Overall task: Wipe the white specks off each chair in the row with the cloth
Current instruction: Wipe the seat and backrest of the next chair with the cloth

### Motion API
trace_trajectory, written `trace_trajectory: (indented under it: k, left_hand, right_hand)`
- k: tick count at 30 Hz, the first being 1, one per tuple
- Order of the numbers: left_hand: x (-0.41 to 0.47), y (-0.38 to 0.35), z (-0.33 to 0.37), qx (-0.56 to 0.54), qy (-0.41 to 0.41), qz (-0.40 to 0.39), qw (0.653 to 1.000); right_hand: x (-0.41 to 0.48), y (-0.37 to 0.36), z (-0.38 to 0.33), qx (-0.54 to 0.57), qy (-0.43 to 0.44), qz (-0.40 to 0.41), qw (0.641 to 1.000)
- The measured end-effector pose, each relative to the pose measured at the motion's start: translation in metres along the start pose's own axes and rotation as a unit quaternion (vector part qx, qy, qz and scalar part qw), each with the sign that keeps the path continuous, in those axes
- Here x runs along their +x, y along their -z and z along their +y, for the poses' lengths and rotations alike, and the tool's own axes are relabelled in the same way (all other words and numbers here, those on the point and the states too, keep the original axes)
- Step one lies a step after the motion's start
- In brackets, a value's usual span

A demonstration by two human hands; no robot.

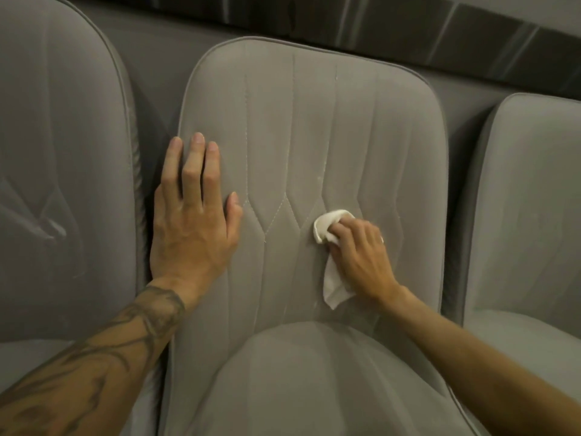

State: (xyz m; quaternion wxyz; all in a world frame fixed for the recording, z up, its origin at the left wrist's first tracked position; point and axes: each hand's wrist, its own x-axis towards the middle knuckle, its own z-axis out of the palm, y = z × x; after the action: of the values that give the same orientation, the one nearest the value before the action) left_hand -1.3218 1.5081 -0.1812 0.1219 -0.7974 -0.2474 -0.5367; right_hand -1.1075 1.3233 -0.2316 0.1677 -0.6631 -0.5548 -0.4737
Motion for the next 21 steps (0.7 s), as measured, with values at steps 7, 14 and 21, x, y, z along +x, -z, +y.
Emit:
trace_trajectory:
  k: [7, 14, 21]
  left_hand:
    - [0.0, 0.0, 0.001, -0.002, 0.004, -0.002, 1.0]
    - [-0.001, 0.001, 0.001, 0.008, 0.003, -0.002, 1.0]
    - [-0.002, 0.001, 0.001, 0.009, 0.004, 0.003, 1.0]
  right_hand:
    - [0.107, 0.013, 0.027, -0.04, -0.165, 0.154, 0.973]
    - [-0.048, -0.025, -0.024, 0.014, -0.036, -0.027, 0.999]
    - [0.036, -0.009, 0.0, -0.003, -0.13, 0.078, 0.988]
